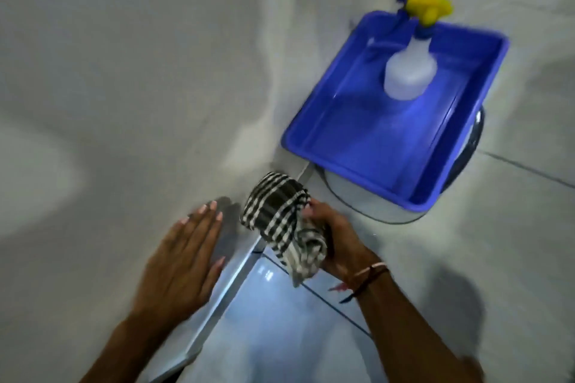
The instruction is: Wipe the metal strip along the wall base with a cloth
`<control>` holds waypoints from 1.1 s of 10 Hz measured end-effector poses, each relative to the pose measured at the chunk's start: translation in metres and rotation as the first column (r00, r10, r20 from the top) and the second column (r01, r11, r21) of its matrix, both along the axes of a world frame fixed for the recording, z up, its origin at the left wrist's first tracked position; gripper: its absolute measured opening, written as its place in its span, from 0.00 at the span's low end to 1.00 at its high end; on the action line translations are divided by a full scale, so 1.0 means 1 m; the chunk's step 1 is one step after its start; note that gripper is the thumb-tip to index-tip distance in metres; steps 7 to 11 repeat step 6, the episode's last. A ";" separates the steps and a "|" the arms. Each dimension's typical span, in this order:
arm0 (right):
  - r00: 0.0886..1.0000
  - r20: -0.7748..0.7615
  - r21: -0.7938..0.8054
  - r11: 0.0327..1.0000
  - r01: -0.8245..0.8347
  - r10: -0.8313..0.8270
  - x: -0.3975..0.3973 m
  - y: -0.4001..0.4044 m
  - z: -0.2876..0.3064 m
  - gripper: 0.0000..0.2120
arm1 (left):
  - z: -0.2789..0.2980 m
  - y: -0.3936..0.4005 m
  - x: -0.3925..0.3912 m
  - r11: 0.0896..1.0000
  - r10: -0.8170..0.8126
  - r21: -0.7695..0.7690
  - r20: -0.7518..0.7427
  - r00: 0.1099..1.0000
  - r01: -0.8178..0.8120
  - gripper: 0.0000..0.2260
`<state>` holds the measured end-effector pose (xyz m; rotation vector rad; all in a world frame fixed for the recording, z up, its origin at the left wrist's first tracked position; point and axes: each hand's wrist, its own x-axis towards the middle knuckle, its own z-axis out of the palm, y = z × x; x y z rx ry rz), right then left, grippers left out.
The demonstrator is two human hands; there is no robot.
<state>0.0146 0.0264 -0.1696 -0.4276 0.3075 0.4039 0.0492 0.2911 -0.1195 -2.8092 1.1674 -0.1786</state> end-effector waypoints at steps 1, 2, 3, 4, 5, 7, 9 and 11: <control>0.995 -0.014 -0.204 0.974 -0.101 0.100 0.004 -0.053 0.050 0.29 | 0.030 -0.073 0.001 0.513 0.181 -0.483 -0.747 0.640 -0.709 0.23; 0.987 -0.113 -0.435 0.887 -0.154 0.116 0.025 -0.114 0.073 0.32 | 0.047 -0.164 0.037 -0.005 -0.201 -0.142 -0.970 0.140 -0.990 0.14; 0.965 -0.252 -0.797 0.550 -0.249 0.072 0.055 -0.171 0.073 0.19 | 0.033 -0.234 0.067 -0.018 -0.161 -0.138 -0.977 0.139 -0.990 0.13; 0.940 -0.338 -0.940 0.030 -0.340 0.055 0.077 -0.211 0.064 0.09 | 0.012 -0.282 0.086 0.110 0.120 -0.176 -0.975 0.189 -0.978 0.16; 0.824 -0.529 -0.833 0.062 -0.550 0.204 0.088 -0.229 0.058 0.28 | 0.000 -0.301 0.099 0.279 0.283 -0.104 -0.941 0.185 -0.955 0.24; 0.666 -0.618 -0.728 0.015 -0.685 0.419 0.091 -0.249 0.073 0.38 | 0.007 -0.304 0.093 0.398 0.366 0.000 -0.917 0.158 -0.917 0.27; 0.666 -0.618 -0.728 0.015 -0.685 0.419 0.091 -0.249 0.073 0.38 | 0.007 -0.304 0.093 0.398 0.366 0.000 -0.917 0.158 -0.917 0.27; 0.666 -0.618 -0.728 0.015 -0.685 0.419 0.091 -0.249 0.073 0.38 | 0.007 -0.304 0.093 0.398 0.366 0.000 -0.917 0.158 -0.917 0.27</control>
